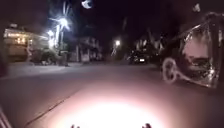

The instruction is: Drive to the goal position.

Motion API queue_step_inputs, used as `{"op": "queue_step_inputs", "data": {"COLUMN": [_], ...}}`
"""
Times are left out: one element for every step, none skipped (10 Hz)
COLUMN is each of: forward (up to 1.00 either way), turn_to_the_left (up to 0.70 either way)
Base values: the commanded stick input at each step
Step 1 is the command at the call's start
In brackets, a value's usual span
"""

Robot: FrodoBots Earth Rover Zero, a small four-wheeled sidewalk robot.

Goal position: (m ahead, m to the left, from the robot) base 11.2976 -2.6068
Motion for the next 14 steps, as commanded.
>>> {"op": "queue_step_inputs", "data": {"forward": [0.70, 0.70, 0.70, 0.70, 0.70, 0.70, 0.70, 0.70, 0.70, 0.70, 0.70, 0.70, 0.70, 0.70], "turn_to_the_left": [-0.33, -0.35, -0.10, 0.00, 0.00, 0.00, 0.00, 0.00, 0.00, 0.00, 0.00, 0.00, 0.00, 0.00]}}
